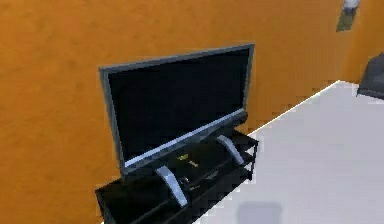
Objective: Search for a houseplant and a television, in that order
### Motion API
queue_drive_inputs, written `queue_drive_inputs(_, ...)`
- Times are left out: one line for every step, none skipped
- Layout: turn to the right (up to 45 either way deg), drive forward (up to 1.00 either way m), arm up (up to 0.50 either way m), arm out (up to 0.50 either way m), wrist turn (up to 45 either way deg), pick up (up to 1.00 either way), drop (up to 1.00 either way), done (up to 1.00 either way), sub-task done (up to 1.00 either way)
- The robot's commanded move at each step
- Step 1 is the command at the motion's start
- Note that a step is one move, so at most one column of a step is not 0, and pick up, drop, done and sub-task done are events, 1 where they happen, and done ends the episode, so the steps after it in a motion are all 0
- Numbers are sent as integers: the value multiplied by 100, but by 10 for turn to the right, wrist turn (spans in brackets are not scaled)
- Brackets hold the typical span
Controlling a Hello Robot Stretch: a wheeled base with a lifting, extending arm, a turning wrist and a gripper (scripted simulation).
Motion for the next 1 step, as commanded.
queue_drive_inputs(0,0,0,0,0,0,0,100,0)
